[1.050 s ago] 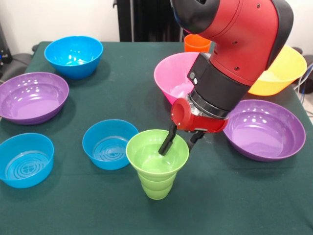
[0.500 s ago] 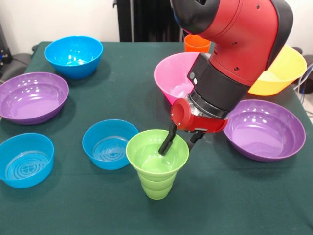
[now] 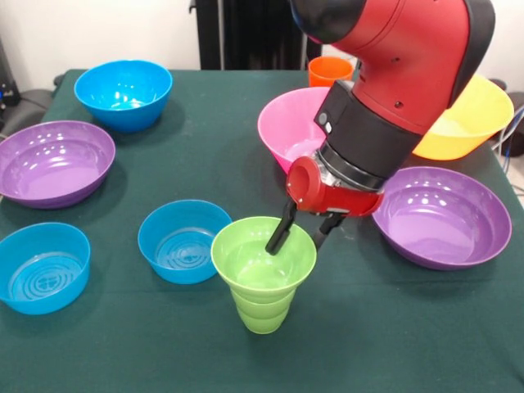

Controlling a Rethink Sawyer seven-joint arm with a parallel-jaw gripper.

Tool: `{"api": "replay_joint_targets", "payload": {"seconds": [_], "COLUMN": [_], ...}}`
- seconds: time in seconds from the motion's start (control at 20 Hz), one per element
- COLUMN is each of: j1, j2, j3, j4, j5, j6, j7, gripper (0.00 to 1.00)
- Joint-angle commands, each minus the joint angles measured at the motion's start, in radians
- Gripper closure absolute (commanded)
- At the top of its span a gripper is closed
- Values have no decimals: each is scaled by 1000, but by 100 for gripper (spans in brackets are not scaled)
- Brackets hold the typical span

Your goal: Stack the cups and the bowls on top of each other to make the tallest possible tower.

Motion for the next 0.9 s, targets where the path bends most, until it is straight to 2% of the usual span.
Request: {"api": "replay_joint_targets", "payload": {"seconds": [0.05, 0.5, 0.65, 0.9], "j1": [0, -29, -36, -58], "j2": [-62, -133, -172, -264], "j3": [121, 167, 170, 168], "j4": [104, 178, 212, 337], "j5": [15, 27, 34, 57], "j6": [19, -5, 27, 93], "j7": [-85, -116, -131, -162], "gripper": [0, 0, 0, 0]}}
